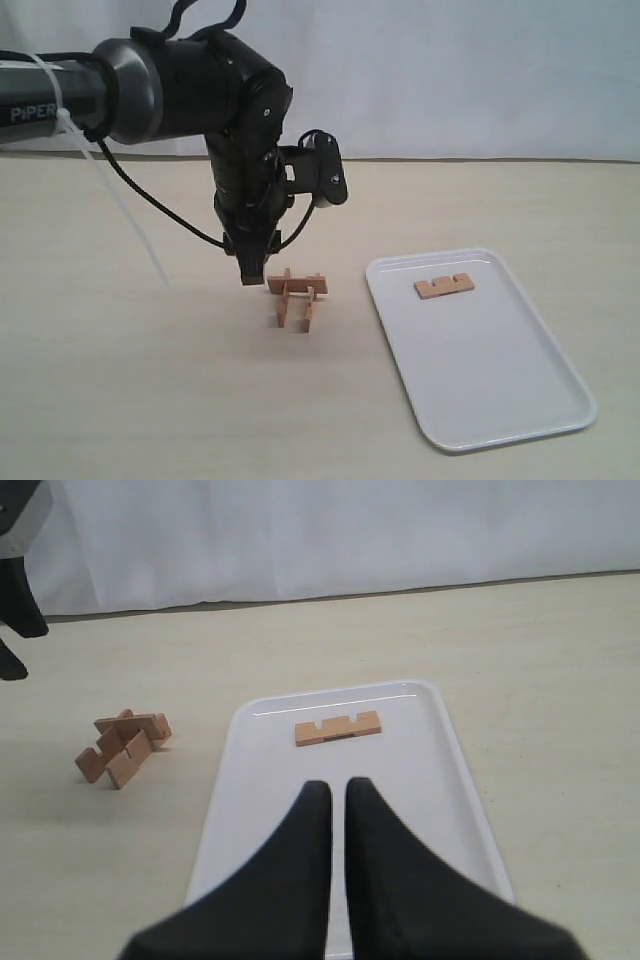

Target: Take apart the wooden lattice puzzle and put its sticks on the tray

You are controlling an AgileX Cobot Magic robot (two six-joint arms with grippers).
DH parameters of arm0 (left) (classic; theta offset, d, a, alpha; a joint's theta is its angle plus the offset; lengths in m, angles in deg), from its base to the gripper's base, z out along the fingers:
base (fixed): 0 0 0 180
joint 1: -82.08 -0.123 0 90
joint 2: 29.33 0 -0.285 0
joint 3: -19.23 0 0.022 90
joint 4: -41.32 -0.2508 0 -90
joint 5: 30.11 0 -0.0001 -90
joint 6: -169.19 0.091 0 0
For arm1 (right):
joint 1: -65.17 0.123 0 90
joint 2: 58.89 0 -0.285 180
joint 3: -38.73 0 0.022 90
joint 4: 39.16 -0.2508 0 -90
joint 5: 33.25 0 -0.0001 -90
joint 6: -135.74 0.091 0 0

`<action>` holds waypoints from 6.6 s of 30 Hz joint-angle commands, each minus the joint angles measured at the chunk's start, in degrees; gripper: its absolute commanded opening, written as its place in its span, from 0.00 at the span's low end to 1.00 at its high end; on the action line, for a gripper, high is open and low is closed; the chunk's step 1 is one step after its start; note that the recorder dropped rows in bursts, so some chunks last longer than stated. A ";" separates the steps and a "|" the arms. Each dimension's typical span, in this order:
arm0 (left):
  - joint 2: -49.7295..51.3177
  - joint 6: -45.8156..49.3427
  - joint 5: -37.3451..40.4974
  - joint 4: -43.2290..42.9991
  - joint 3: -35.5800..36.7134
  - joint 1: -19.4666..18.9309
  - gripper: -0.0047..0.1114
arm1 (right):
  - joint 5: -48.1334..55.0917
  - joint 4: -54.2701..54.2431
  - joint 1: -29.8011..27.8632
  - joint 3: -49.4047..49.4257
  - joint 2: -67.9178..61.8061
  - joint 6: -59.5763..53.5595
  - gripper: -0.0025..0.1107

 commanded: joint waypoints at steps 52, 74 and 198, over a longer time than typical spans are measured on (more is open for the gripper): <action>12.75 15.45 -14.06 12.84 -0.02 -4.67 0.21 | 0.11 0.35 -0.01 0.10 0.26 0.09 0.06; 12.12 15.45 -10.81 9.60 -0.02 -4.67 0.06 | 0.11 0.35 -0.01 0.10 0.26 0.09 0.06; -0.95 -36.28 -10.48 18.62 8.12 -1.60 0.42 | 0.09 0.09 -0.01 0.10 0.26 0.09 0.06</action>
